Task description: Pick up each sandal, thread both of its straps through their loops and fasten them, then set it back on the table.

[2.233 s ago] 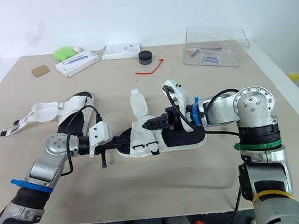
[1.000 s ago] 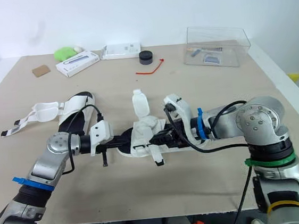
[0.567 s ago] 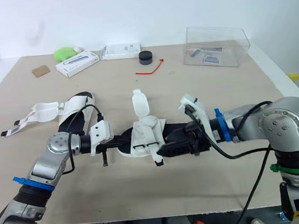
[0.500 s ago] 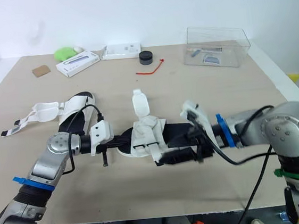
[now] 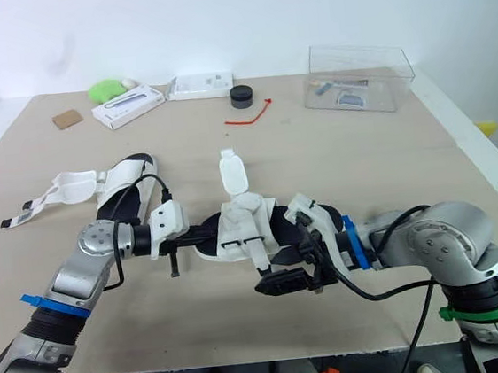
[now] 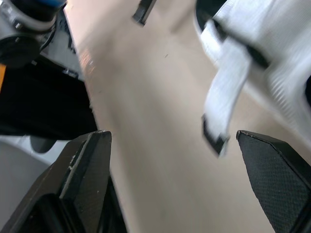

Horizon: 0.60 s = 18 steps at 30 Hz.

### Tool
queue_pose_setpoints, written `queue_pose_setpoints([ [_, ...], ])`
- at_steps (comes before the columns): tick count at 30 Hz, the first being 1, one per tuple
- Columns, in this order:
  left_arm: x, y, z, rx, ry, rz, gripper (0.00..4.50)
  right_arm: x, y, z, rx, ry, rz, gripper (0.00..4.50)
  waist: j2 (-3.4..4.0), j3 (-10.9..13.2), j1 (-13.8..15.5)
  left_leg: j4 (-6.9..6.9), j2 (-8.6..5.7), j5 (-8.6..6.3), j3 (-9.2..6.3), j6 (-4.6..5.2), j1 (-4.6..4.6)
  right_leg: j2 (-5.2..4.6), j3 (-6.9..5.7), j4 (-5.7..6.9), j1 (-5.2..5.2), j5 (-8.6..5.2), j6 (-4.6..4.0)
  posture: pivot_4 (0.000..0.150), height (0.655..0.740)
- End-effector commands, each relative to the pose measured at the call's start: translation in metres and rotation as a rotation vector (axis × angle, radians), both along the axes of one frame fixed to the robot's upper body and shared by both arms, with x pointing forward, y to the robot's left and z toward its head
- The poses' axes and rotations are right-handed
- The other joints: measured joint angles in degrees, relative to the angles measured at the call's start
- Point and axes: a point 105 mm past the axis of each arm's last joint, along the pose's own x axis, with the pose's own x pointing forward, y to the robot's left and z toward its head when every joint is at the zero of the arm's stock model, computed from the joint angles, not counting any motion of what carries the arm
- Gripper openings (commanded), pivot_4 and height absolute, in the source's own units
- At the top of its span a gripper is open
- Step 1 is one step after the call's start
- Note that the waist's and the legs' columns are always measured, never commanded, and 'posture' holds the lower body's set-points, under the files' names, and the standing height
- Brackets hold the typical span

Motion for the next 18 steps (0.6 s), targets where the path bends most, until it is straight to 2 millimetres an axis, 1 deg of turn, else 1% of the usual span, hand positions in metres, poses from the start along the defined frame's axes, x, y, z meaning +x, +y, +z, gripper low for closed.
queue_pose_setpoints([
  [1, -0.003, 0.005, -0.013, 0.046, 0.04, 0.016, 0.0, 0.007, 0.002, 0.009, 0.017, -0.037, 0.001, 4.42, 0.0, 0.0, -0.01, 0.0, 0.0, 0.0, 0.0, 0.0, 0.0, 0.0, 0.0, 0.0, 0.0, 0.0, 0.0, 0.15, 0.74],
  [4, -0.003, 0.006, -0.014, 0.048, 0.041, 0.019, 0.0, 0.006, 0.009, 0.014, 0.058, -0.012, 0.018, 4.42, 0.0, 0.0, -0.01, 0.0, 0.0, 0.0, 0.0, 0.0, 0.01, 0.01, 0.0, 0.0, 0.0, 0.0, -0.01, 0.15, 0.74],
  [5, -0.003, 0.006, -0.014, 0.048, 0.042, 0.02, 0.0, 0.006, 0.011, 0.015, 0.067, -0.005, 0.023, 4.04, 0.0, 0.0, -0.01, 0.0, 0.01, 0.0, 0.0, 0.0, 0.01, 0.02, 0.0, 0.0, 0.0, 0.01, -0.02, 0.15, 0.74],
  [6, -0.003, 0.006, -0.014, 0.048, 0.042, 0.02, 0.0, 0.005, 0.013, 0.016, 0.073, 0.0, 0.028, 3.88, 0.0, 0.0, -0.01, 0.0, 0.02, 0.0, -0.02, 0.0, 0.01, 0.02, -0.01, 0.0, 0.0, 0.01, -0.03, 0.15, 0.74],
  [7, -0.003, 0.006, -0.014, 0.047, 0.043, 0.021, 0.0, 0.005, 0.015, 0.016, 0.078, 0.012, 0.035, 3.61, 0.01, 0.0, -0.02, 0.0, 0.02, 0.0, -0.02, 0.0, 0.01, 0.02, -0.01, 0.0, 0.0, 0.02, -0.03, 0.15, 0.74],
  [10, -0.003, 0.006, -0.013, 0.045, 0.044, 0.021, 0.0, 0.005, 0.018, 0.011, 0.059, 0.036, 0.027, 2.21, 0.01, -0.01, -0.03, 0.0, 0.02, 0.0, -0.01, 0.0, 0.01, 0.02, 0.0, 0.01, 0.0, 0.02, -0.04, 0.15, 0.74],
  [11, -0.003, 0.005, -0.013, 0.044, 0.044, 0.021, 0.0, 0.006, 0.017, 0.009, 0.048, 0.039, 0.021, 1.86, 0.01, -0.01, -0.02, 0.0, 0.01, 0.0, -0.01, 0.0, 0.0, 0.01, 0.0, 0.01, 0.0, 0.02, -0.04, 0.15, 0.74],
  [12, -0.003, 0.005, -0.013, 0.044, 0.044, 0.021, 0.0, 0.006, 0.017, 0.007, 0.037, 0.044, 0.016, 1.29, 0.01, -0.01, -0.02, 0.0, 0.01, 0.0, -0.01, 0.0, 0.0, 0.01, -0.01, 0.01, 0.0, 0.02, -0.04, 0.15, 0.74],
  [13, -0.003, 0.005, -0.013, 0.044, 0.045, 0.021, 0.0, 0.006, 0.016, 0.005, 0.027, 0.05, 0.01, 1.14, 0.01, -0.01, -0.02, 0.0, 0.01, 0.0, -0.01, 0.0, 0.0, 0.0, 0.0, 0.01, 0.0, 0.02, -0.04, 0.15, 0.74],
  [14, -0.003, 0.005, -0.013, 0.044, 0.045, 0.021, 0.0, 0.006, 0.015, 0.003, 0.019, 0.054, 0.005, 0.55, 0.01, -0.01, -0.02, 0.0, 0.01, 0.0, 0.0, 0.0, -0.01, 0.0, 0.0, 0.01, 0.0, 0.02, -0.04, 0.15, 0.74],
  [15, -0.003, 0.005, -0.014, 0.044, 0.046, 0.021, 0.0, 0.005, 0.014, 0.001, 0.01, 0.06, 0.0, 0.14, 0.01, -0.01, -0.02, 0.0, 0.01, 0.0, 0.0, 0.0, -0.01, 0.0, 0.0, 0.01, -0.01, 0.02, -0.04, 0.15, 0.74],
  [16, -0.003, 0.006, -0.014, 0.045, 0.048, 0.022, 0.0, 0.004, 0.013, -0.001, 0.002, 0.065, -0.003, 0.06, 0.01, -0.01, -0.02, 0.0, 0.01, 0.0, -0.01, 0.0, -0.01, 0.0, -0.01, 0.01, 0.0, 0.04, -0.07, 0.15, 0.74],
  [18, -0.004, 0.006, -0.014, 0.045, 0.05, 0.023, 0.0, 0.002, 0.012, -0.004, -0.011, 0.073, -0.004, 0.06, 0.01, -0.01, -0.02, 0.0, 0.01, 0.0, -0.01, 0.0, -0.01, 0.0, -0.01, 0.01, 0.0, 0.03, -0.06, 0.15, 0.74],
])
